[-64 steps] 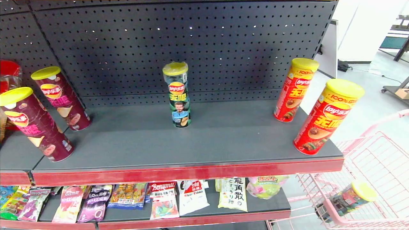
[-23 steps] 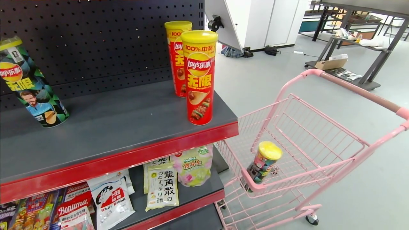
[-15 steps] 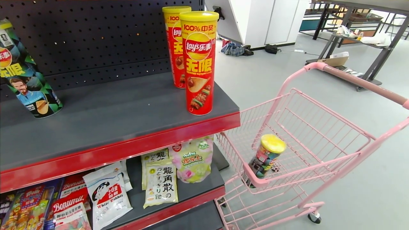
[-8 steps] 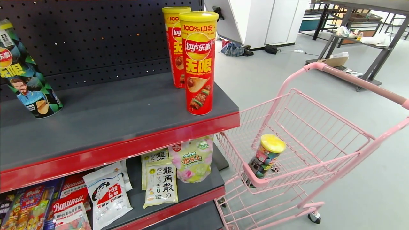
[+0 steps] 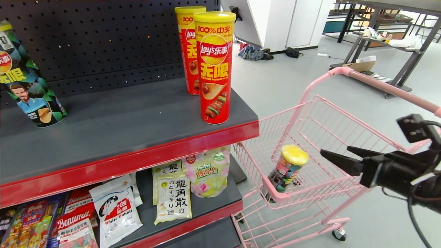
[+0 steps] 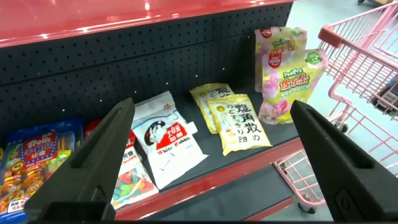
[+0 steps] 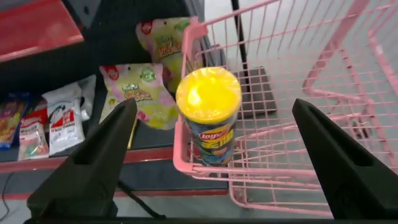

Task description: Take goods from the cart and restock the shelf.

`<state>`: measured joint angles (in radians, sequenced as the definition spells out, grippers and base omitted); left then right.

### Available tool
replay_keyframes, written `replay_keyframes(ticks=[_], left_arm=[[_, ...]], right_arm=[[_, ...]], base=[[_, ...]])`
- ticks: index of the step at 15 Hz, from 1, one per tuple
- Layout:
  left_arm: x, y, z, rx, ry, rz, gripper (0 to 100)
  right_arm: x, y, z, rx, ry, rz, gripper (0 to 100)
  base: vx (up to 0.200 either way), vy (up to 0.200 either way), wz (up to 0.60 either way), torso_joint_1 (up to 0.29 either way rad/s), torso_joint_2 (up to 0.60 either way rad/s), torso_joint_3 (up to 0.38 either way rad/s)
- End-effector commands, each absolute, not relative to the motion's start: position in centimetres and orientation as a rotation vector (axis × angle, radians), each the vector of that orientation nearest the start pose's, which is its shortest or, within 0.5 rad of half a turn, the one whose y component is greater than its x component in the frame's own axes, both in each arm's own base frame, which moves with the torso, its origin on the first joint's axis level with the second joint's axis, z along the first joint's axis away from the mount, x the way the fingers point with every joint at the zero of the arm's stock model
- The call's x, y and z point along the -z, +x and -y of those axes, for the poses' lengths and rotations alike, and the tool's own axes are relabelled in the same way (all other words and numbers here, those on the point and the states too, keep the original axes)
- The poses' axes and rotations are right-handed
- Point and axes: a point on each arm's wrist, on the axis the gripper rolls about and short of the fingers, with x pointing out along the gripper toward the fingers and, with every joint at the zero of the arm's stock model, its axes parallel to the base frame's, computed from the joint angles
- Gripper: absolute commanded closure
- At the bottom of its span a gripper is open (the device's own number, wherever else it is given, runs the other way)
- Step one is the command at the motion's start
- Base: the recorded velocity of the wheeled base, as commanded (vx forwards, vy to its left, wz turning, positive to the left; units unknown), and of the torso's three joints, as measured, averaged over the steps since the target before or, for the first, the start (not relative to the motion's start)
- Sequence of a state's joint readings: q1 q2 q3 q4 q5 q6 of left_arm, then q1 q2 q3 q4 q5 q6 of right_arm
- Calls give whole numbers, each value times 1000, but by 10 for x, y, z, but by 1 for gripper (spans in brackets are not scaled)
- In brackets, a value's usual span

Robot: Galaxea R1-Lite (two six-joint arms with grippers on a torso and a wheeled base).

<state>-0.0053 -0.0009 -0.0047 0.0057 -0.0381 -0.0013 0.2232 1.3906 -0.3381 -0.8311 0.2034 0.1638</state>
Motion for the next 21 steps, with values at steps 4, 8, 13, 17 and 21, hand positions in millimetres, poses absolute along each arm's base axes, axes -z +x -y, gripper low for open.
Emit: replay_keyframes(ticks=[4, 8, 13, 17, 21], left_arm=[[-76, -23, 1, 44, 2, -1, 0], [-76, -23, 1, 44, -2, -2, 0], [-76, -23, 1, 43, 2, -2, 0], [-76, -23, 1, 43, 2, -2, 0], [-76, -23, 1, 43, 2, -2, 0]], right_arm=[[-97, 228, -72, -453, 147, -472, 0], [-89, 237, -72, -442, 151, -497, 0], [-68, 265, -80, -455, 153, -454, 0], [-59, 279, -90, -481, 148, -433, 0], [-55, 292, -95, -488, 150, -410, 0]], base=[[0, 0, 0, 0, 0, 0], [0, 0, 0, 0, 0, 0], [0, 0, 0, 0, 0, 0], [0, 0, 0, 0, 0, 0], [0, 0, 0, 0, 0, 0]])
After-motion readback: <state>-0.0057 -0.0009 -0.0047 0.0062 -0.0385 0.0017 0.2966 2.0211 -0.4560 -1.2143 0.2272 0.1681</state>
